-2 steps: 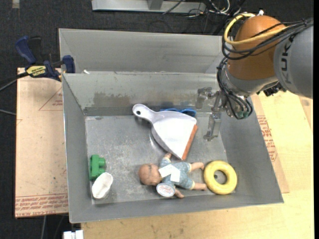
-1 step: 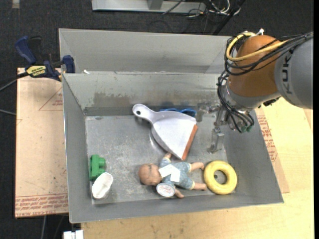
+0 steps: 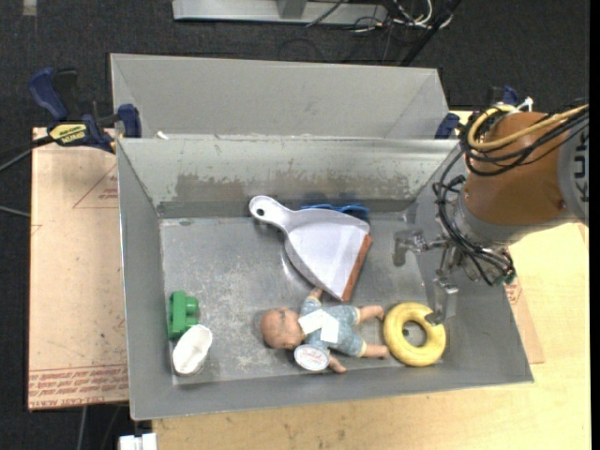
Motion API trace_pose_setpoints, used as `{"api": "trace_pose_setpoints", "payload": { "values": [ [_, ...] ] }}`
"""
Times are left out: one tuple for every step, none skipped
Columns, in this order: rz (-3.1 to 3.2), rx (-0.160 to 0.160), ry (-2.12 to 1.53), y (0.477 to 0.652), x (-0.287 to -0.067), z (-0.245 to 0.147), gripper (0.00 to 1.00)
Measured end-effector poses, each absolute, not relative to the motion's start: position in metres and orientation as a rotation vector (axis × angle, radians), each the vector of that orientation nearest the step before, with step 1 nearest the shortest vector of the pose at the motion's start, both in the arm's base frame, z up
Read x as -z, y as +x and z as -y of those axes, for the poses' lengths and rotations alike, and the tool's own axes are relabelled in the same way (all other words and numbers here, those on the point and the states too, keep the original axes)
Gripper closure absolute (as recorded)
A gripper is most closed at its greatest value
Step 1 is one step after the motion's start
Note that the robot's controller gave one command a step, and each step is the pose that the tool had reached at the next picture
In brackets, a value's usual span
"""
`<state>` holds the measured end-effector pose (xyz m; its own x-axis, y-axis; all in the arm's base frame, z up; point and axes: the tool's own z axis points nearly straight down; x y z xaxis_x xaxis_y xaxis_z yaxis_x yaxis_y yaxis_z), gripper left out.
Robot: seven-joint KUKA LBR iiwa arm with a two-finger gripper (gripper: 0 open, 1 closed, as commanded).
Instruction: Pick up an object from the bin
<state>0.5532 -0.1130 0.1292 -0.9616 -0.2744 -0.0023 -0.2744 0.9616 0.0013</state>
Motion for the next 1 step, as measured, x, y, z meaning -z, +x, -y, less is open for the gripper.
{"api": "trace_pose_setpoints", "payload": {
  "values": [
    [-3.083,0.0,-0.585,0.5409,-0.1253,0.1068,0.0]
  ]
}}
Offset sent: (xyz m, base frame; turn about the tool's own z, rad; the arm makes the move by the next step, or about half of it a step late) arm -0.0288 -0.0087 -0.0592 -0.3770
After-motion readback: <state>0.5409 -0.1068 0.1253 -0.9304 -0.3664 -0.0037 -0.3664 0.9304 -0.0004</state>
